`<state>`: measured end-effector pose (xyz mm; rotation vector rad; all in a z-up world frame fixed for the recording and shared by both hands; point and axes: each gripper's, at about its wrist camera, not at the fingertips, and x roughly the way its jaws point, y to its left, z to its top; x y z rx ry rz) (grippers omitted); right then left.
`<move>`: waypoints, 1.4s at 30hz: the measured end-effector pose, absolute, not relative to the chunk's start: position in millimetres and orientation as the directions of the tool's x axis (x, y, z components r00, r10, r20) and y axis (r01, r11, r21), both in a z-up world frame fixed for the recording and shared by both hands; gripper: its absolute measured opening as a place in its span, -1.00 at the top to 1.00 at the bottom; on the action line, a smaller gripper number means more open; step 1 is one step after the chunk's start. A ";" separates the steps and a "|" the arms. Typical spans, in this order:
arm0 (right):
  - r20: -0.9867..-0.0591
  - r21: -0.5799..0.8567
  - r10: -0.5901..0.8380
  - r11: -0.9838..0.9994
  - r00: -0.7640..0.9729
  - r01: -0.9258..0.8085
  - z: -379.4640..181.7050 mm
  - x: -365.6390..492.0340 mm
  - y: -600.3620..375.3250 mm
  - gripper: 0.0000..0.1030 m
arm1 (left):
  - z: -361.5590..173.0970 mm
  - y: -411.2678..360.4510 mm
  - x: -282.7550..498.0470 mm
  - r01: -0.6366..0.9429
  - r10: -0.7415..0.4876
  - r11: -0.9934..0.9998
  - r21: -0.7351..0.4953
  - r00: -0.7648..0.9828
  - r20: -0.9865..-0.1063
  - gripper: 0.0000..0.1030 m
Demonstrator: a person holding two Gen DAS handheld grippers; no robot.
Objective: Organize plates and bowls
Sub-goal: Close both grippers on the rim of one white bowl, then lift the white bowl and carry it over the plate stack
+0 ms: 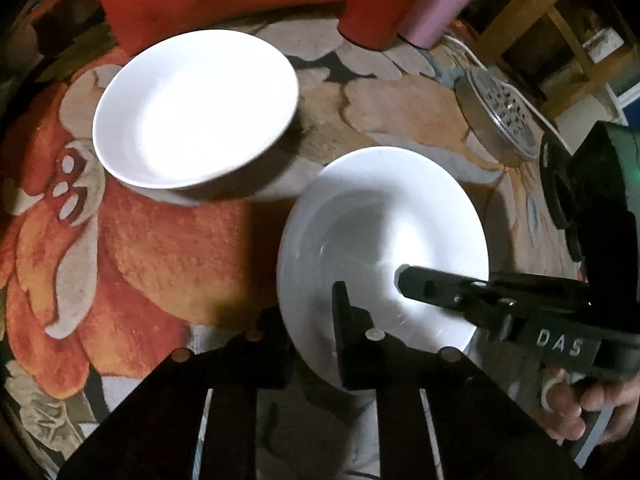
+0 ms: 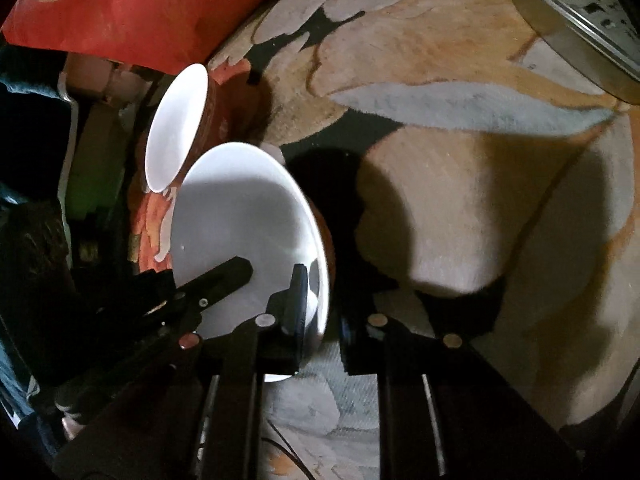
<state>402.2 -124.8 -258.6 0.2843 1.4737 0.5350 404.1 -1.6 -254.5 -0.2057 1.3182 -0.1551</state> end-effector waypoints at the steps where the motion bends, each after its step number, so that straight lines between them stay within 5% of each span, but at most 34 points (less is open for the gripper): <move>1: -0.867 0.489 0.498 0.856 0.011 -0.167 -262.8 400.4 -125.6 0.70 | -253.1 -2.7 403.0 -0.002 -0.230 0.971 -0.238 0.242 -0.942 0.71; 24: -0.887 0.437 0.457 0.877 0.066 -0.199 -176.7 337.8 -182.1 0.74 | -156.3 -56.1 338.0 0.124 -0.251 0.967 -0.225 0.276 -0.928 0.71; 42: -0.893 0.393 0.387 0.919 0.229 -0.017 -126.0 252.0 -292.0 0.74 | -111.9 -173.5 284.7 0.319 -0.287 0.927 -0.196 0.266 -0.920 0.71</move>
